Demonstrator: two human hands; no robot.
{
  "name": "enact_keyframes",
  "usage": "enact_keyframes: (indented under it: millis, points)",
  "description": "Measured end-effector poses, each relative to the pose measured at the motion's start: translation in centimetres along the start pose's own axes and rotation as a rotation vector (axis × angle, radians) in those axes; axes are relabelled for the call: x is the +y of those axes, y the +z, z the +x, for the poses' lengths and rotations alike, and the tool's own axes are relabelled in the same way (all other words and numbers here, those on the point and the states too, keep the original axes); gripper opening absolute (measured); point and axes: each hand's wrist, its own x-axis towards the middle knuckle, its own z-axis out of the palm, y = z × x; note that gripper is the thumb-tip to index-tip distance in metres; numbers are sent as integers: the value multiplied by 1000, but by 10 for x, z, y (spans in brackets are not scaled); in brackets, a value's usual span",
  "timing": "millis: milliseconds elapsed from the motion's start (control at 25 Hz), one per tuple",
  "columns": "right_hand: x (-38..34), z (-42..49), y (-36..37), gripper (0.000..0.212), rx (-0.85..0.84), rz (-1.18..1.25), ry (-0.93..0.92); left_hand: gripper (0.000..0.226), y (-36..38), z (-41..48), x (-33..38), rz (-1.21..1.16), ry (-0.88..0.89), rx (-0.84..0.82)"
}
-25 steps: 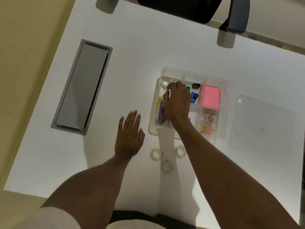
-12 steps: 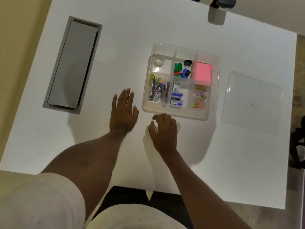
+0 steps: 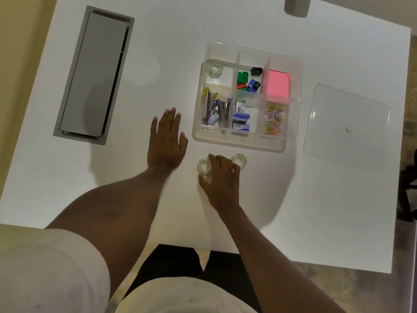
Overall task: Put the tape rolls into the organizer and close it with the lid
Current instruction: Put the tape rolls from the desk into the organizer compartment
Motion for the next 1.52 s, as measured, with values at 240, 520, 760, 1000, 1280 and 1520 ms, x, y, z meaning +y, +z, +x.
enact_keyframes:
  millis: [240,520,760,1000,1280,1520]
  points:
    - [-8,16,-2,56,50,73,-63,63,-3,0,2,-7,-17,-29]
    - [-23,93,-41,57,250,255,-68,61,4,2,-2,28,-4,-15]
    - [-14,193,-83,51,224,301,-4,62,11,3,-7,29,8,9]
    - [-7,270,-93,47,-45,154,-13,64,18,4,-10,44,1,-14]
    - [-17,305,-81,59,-299,-81,27,65,25,4,-13,51,-5,-31]
    - [-20,302,-77,62,-271,-67,39,65,25,5,-13,53,-12,-32]
